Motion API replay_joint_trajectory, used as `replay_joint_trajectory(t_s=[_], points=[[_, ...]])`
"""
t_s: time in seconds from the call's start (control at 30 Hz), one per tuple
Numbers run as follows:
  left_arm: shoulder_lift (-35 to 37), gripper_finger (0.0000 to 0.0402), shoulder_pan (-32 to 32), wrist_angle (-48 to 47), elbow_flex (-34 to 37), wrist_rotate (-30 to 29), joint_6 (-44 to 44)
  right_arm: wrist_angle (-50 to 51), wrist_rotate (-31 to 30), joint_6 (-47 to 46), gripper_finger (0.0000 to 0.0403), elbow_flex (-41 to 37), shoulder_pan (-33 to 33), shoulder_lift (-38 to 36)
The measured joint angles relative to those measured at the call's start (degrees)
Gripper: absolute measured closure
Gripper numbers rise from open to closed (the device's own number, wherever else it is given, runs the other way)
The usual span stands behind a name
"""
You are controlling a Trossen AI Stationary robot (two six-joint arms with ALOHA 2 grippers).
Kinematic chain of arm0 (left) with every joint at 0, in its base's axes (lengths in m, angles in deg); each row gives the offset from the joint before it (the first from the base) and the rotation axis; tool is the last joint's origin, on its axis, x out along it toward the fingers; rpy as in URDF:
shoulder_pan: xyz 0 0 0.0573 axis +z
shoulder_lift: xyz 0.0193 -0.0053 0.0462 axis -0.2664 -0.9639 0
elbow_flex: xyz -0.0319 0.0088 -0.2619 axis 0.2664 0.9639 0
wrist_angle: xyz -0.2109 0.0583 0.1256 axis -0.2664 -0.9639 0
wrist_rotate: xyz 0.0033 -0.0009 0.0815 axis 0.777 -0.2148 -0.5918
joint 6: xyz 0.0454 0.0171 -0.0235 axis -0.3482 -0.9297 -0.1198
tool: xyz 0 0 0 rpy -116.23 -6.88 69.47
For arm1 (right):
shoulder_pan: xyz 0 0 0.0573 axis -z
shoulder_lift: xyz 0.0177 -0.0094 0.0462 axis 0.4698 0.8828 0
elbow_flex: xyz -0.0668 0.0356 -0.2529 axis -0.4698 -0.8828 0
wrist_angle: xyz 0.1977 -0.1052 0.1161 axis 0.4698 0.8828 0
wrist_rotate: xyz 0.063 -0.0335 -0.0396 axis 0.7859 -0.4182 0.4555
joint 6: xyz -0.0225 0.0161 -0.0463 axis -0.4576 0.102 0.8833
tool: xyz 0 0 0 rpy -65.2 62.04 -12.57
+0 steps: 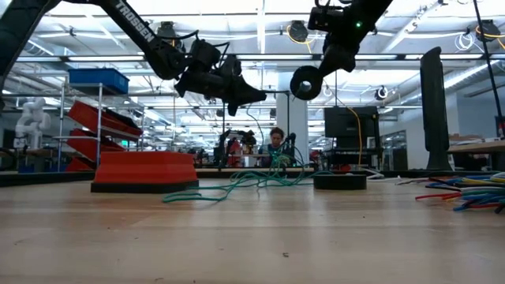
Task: Coiling cords
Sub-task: Coil the green wire cable on the spool
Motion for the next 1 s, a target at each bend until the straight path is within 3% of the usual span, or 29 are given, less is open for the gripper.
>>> replay_joint_trajectory(t_s=[0.6,0.73,1.0], points=[[1.36,0.0401,-1.63,0.54,0.0,2.39,0.22,1.23,0.52,-0.32,0.0403,0.0,2.71,4.68],[2.87,0.0401,-3.57,0.45,0.0,2.45,0.22,-1.42,-2.24,0.59,0.0403,0.0,4.15,6.38],[3.63,0.0401,-7.68,1.9,0.0,1.96,0.38,-13.21,-2.21,3.06,0.0403,0.0,5.33,8.25]])
